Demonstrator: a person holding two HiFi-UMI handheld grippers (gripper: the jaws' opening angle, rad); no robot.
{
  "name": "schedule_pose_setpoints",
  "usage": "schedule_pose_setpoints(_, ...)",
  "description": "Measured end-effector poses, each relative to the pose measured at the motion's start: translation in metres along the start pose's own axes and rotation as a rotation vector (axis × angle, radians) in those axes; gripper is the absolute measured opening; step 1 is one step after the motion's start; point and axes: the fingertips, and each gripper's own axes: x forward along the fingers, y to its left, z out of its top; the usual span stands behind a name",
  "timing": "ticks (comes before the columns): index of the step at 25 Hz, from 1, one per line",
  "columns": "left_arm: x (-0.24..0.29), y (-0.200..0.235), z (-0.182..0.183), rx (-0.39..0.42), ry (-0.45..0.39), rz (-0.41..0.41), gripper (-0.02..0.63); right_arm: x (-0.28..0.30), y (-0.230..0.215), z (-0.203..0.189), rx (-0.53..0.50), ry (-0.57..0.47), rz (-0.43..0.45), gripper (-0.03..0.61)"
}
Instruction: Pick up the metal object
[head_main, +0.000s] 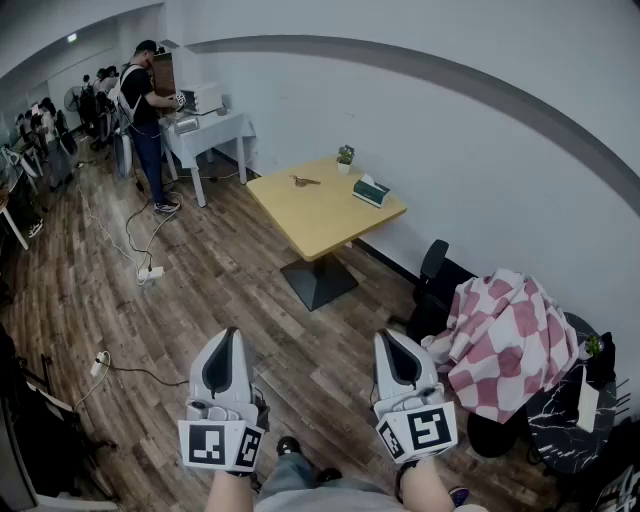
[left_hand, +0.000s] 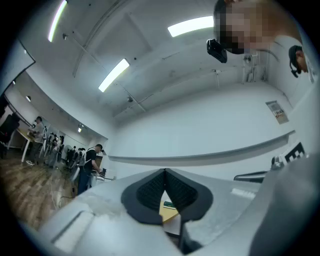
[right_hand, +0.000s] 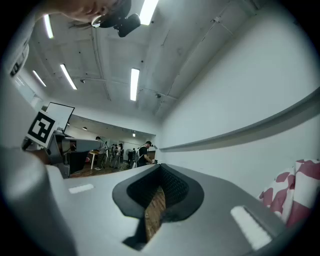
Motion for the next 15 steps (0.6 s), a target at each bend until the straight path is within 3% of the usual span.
schedule_pose_setpoints(3,-0.001,-0.004,0.001,-0.030,-0.004,-0.008,0.006,-0.005,-0.004,0.004,-0.007,-0.003,-0.006,0.000)
schedule_pose_setpoints(10,0.005,-0.004,-0.002,-0.016,0.007,0.000,0.006,-0.004,-0.008,0.002,-0.003,0.002,-0.013,0.000)
schedule_pose_setpoints(15,0.018,-0.002,0.000,0.044,-0.002,-0.022,0.006,0.009,-0.006,0.002,0.011,-0.013,-0.012,0.002)
